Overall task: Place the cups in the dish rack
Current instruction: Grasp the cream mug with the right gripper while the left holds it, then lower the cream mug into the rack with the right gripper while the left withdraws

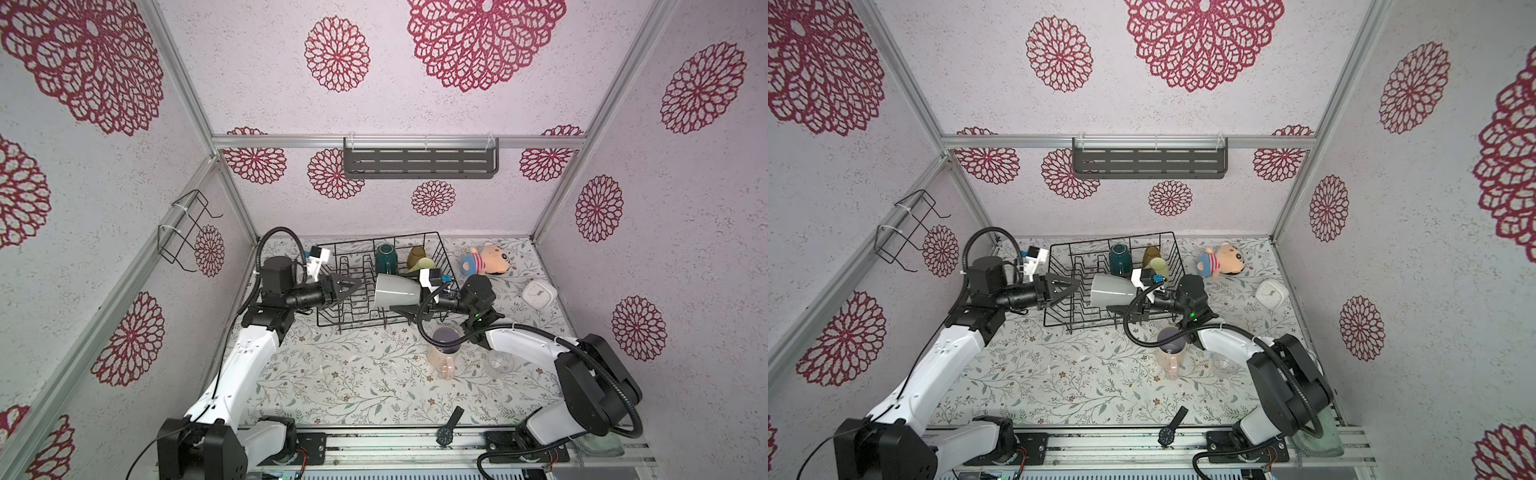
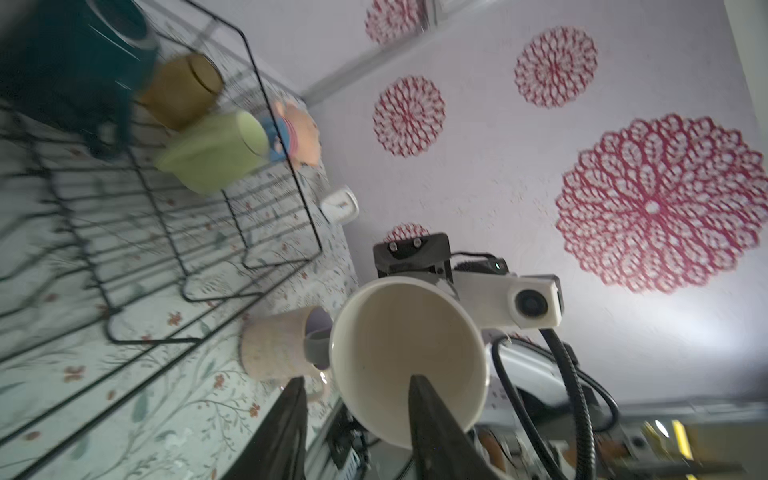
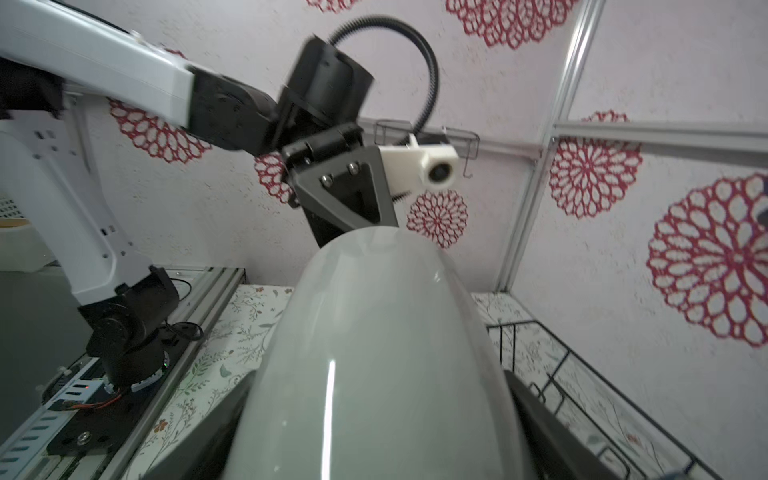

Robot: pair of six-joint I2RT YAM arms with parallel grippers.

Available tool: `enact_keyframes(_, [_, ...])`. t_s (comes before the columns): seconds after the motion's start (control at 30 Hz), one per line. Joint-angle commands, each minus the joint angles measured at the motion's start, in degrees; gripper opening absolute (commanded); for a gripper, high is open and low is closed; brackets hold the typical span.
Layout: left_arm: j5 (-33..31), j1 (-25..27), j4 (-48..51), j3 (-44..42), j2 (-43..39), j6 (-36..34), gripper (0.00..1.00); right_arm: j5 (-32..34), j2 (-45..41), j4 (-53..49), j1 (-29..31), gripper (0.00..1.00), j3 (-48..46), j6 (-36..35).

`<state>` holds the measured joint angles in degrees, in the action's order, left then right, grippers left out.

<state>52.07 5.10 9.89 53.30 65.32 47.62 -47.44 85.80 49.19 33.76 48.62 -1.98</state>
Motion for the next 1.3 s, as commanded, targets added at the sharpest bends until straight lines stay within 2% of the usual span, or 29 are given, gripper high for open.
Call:
enact_keyframes(0.0, [-18.45,-1.64,9.86,0.46,-4.58,-6.94,0.46,9.19,-4.92,-24.10,-0.49,0.59,5.94,-10.64])
enact_keyframes(0.1, [-37.14,-1.84,17.64,0.29,-8.44,-8.93,0.48,15.73,-4.95,-37.50,-1.27,0.59,10.06,-13.37])
enact_keyframes(0.17, [-45.86,-2.16,19.37,-0.78,-11.55,-9.28,0.52,19.59,-4.85,-44.87,-1.89,0.59,13.10,-13.92])
enact_keyframes(0.3, [-52.50,-2.47,16.80,-3.94,-16.94,-10.66,0.60,24.98,-5.51,-53.09,-2.38,0.57,15.52,-21.34])
enact_keyframes(0.47, [-53.29,-2.47,14.76,-6.74,-17.82,-11.19,0.63,30.09,-1.57,-64.42,-2.47,0.56,22.54,-31.92])
enact_keyframes(0.6, [-49.64,-2.47,13.90,-7.59,-16.13,-10.74,0.63,35.07,2.58,-70.81,-2.42,0.56,27.34,-35.46])
enact_keyframes(0.8, [-49.47,-2.47,13.51,-9.21,-16.28,-10.08,0.63,40.21,8.56,-83.67,-2.91,0.59,35.30,-38.93])
enact_keyframes(0.97, [-48.86,-2.47,12.13,-10.08,-16.11,-9.03,0.63,40.78,14.13,-91.42,-3.35,0.59,41.43,-39.18])
enact_keyframes(1.1, [-49.07,-2.51,12.10,-10.19,-15.32,-8.11,0.63,40.96,19.55,-96.63,-3.34,0.57,48.18,-35.86])
enact_keyframes(1.27, [-47.85,-2.55,11.81,-10.62,-14.87,-7.98,0.63,42.10,25.52,-103.62,-3.66,0.57,54.34,-35.03])
